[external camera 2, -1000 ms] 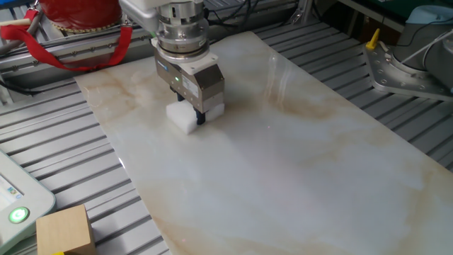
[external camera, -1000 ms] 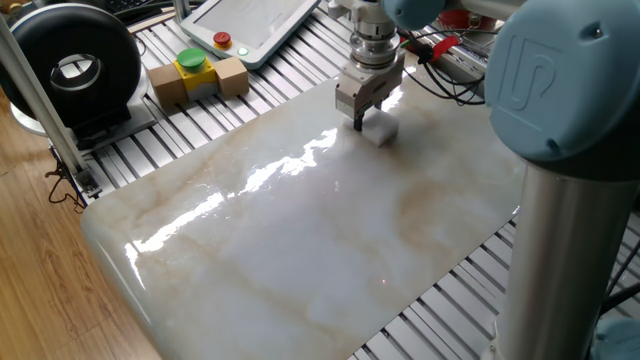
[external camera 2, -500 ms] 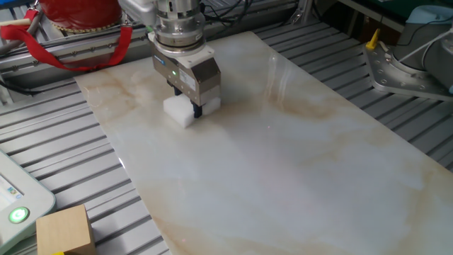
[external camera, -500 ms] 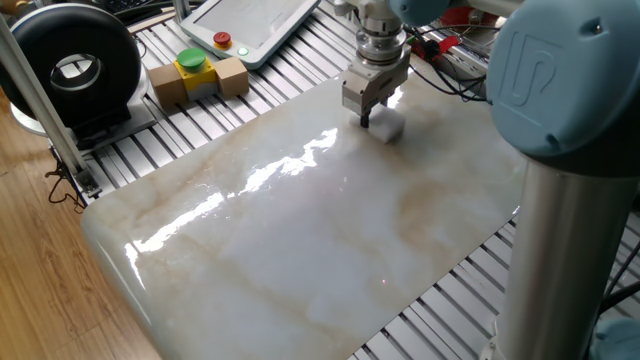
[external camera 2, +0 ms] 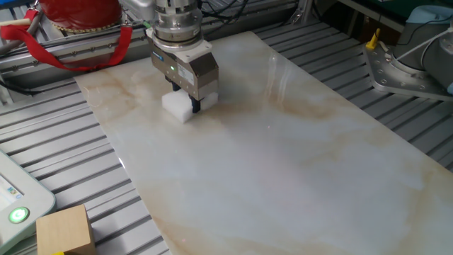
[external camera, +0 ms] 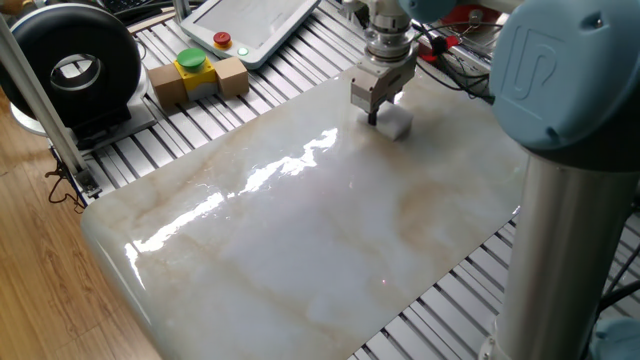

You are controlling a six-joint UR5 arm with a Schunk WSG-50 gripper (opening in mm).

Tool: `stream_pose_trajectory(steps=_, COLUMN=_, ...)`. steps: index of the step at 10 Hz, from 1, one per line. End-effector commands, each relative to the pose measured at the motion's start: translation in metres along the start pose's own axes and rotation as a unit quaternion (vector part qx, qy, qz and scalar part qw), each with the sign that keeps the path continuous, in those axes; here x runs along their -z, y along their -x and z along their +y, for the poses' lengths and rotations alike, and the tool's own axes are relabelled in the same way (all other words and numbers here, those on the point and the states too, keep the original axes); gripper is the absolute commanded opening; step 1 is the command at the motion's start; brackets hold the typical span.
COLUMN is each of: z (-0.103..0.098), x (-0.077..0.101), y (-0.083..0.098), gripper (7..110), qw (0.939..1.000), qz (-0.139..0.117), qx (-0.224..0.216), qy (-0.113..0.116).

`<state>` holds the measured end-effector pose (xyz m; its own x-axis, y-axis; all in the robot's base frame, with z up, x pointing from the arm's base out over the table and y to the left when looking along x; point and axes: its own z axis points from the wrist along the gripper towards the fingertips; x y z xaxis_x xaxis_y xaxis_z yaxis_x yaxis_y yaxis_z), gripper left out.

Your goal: Clean the tabletop with a sponge

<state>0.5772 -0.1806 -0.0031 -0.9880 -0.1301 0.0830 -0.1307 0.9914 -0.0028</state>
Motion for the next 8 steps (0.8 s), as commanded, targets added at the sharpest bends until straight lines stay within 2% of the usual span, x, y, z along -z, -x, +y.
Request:
stream_pose_trajectory(steps=1, z=-0.012, x=0.003, y=-0.004, gripper=7, qw=1.0000, qz=-0.004, qx=0.006, qy=0.007)
stream_pose_trajectory(steps=6, z=-0.026, x=0.008, y=-0.012, gripper=7, qw=0.9999, qz=0.002, qx=0.013, qy=0.003)
stream_pose_trajectory(steps=8, z=-0.037, x=0.012, y=-0.015, gripper=7, qw=0.9997, qz=0.010, qx=0.013, qy=-0.016)
